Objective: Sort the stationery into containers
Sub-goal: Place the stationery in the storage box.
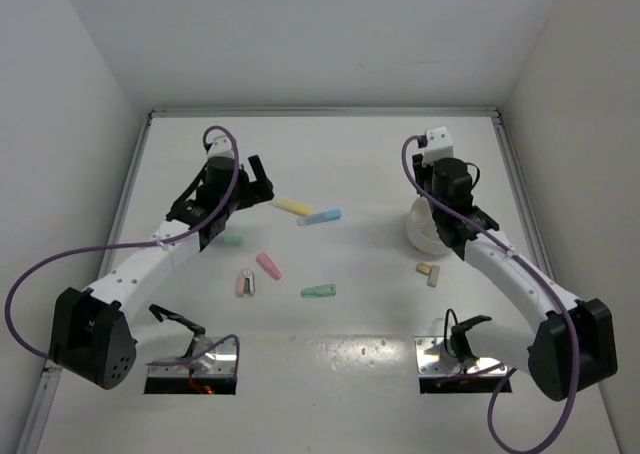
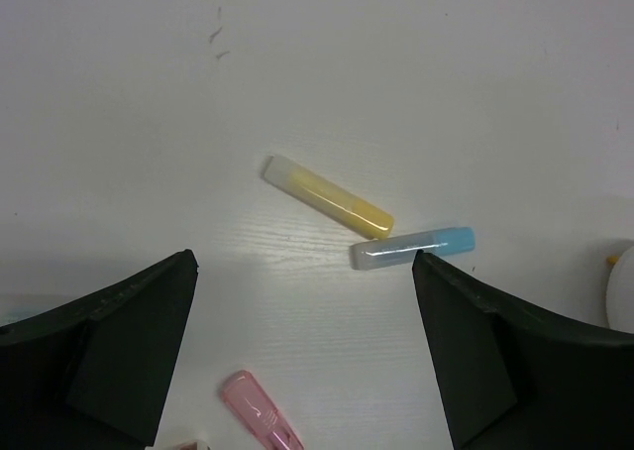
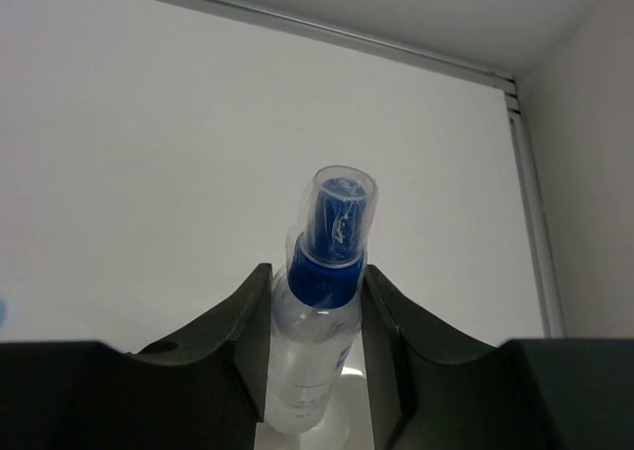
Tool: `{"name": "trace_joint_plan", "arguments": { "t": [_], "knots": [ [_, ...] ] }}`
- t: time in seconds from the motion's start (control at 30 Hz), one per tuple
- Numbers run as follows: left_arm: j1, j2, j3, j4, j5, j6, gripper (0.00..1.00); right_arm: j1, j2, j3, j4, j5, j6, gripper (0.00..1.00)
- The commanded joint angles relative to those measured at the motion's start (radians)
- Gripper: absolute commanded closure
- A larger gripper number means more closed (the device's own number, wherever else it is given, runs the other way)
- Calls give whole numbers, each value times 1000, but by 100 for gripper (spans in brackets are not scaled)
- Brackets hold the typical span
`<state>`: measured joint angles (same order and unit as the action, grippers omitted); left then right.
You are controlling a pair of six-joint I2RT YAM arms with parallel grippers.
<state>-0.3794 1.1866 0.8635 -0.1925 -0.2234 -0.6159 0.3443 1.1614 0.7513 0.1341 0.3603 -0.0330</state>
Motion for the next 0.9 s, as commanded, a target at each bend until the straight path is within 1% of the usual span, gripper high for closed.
{"name": "trace_joint_plan", "arguments": {
  "t": [0.0, 0.1, 0.17, 0.33, 0.53, 0.7, 0.87],
  "knots": [
    [-3, 11, 40, 36, 30, -13, 4, -20, -55, -30, 134, 149, 45, 100],
    [-3, 11, 40, 36, 39, -13, 5, -42, -81, -99, 211, 241, 58, 100],
    [-3, 11, 40, 36, 39, -13, 5, -42, -110, -122, 220, 241, 48, 100],
    [-3, 21, 40, 36, 59, -13, 5, -60, -132, -113, 134, 193, 90, 100],
    [-3, 21, 40, 36, 59, -13, 5, -71, -132, -150, 148, 149, 90, 100],
    [-3, 30, 40, 36, 68, -13, 5, -90, -82, -184, 188, 149, 90, 100],
    [-3, 30, 40, 36, 68, -13, 5, -108, -71, -205, 188, 82, 99, 100]
  ]
}}
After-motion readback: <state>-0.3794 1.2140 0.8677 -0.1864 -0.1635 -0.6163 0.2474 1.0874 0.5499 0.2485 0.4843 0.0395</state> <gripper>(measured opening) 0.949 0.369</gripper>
